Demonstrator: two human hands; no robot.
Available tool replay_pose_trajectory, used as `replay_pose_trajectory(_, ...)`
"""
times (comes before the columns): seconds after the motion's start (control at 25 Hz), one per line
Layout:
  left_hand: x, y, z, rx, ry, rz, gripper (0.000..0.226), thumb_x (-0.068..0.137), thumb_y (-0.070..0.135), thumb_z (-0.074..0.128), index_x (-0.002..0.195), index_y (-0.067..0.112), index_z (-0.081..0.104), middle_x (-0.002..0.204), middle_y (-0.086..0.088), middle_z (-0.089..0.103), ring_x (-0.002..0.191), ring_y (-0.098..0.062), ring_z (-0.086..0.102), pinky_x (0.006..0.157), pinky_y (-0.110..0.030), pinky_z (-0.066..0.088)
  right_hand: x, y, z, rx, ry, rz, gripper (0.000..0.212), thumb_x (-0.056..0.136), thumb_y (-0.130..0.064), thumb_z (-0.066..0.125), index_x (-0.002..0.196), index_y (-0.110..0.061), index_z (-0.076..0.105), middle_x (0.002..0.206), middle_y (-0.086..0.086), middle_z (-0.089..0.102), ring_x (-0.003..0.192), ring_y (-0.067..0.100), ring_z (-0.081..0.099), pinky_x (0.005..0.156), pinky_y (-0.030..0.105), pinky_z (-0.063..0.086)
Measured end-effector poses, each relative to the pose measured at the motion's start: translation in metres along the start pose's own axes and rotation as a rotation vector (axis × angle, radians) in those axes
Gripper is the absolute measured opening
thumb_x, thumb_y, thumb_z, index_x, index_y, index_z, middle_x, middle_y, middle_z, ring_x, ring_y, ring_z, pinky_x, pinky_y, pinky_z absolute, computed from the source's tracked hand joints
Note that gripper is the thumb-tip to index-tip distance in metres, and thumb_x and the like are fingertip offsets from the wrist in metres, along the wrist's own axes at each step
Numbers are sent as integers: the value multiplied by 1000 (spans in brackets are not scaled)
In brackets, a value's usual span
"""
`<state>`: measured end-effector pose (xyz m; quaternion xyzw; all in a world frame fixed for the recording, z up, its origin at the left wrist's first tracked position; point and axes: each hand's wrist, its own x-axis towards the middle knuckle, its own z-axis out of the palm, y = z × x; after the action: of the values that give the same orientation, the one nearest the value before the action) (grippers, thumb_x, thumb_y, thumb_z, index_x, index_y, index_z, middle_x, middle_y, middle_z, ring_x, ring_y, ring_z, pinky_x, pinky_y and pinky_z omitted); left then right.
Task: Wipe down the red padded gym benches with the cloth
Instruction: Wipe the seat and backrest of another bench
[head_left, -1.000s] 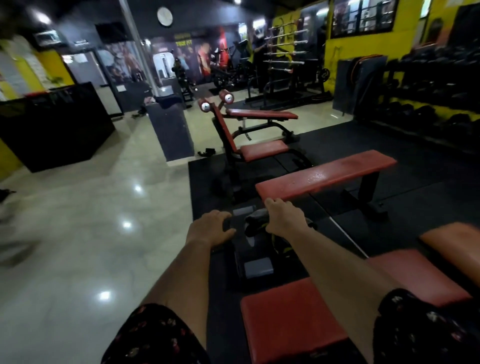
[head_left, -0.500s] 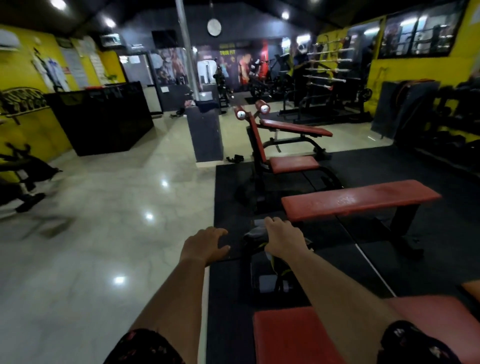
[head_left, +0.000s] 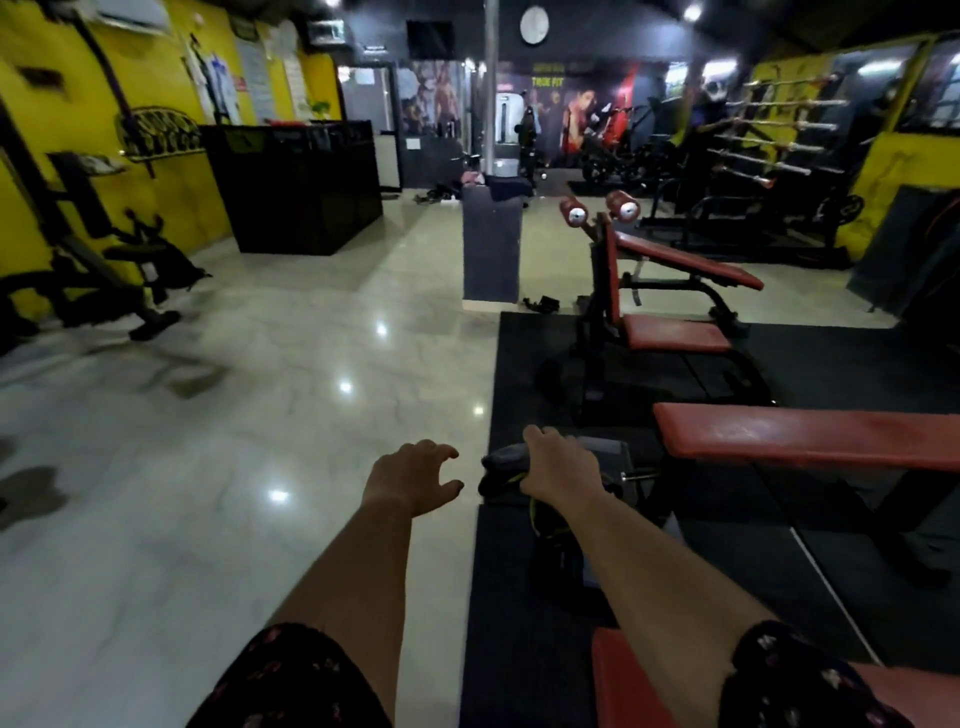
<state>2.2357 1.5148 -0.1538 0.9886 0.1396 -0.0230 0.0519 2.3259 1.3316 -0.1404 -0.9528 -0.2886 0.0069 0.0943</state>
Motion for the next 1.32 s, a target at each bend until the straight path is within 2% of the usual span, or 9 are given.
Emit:
replay_pose_trajectory(0.2, -11, -106, 1, -45, 12, -124, 56, 92, 56, 54, 143, 38, 42, 145, 6, 46, 130, -18, 46, 101, -36, 43, 33, -93, 25, -4, 16, -36, 49, 85, -22, 62, 129, -17, 41, 121, 6, 51, 111, 31, 52, 80, 40, 43)
replay_pose_trajectory(0.52, -9, -187, -10, -41, 43, -195, 55, 92, 56, 53, 143, 39, 42, 145, 8, 46, 129, -16, 46, 96, -36, 43, 76, -173, 41, 4, -43, -138, 48, 83, -23, 64, 126, -17, 43, 120, 5, 51, 110, 29, 52, 74, 35, 38)
replay_pose_trajectory(0.8, 44, -210, -11, -48, 26, -216, 54, 92, 54, 54, 142, 38, 43, 146, 8, 45, 130, -16, 46, 98, -36, 43, 143, -173, 49, 16, -48, -143, 43, 81, -23, 65, 119, -17, 45, 116, 4, 52, 106, 28, 53, 72, 33, 38)
replay_pose_trajectory(1.32, 250, -183, -23, -75, 26, -122, 55, 93, 53, 54, 144, 36, 41, 145, 6, 46, 130, -18, 45, 100, -37, 44, 322, -101, 37, 72, -3, -76, 40, 81, -22, 66, 116, -15, 47, 115, 5, 52, 108, 29, 53, 75, 35, 41)
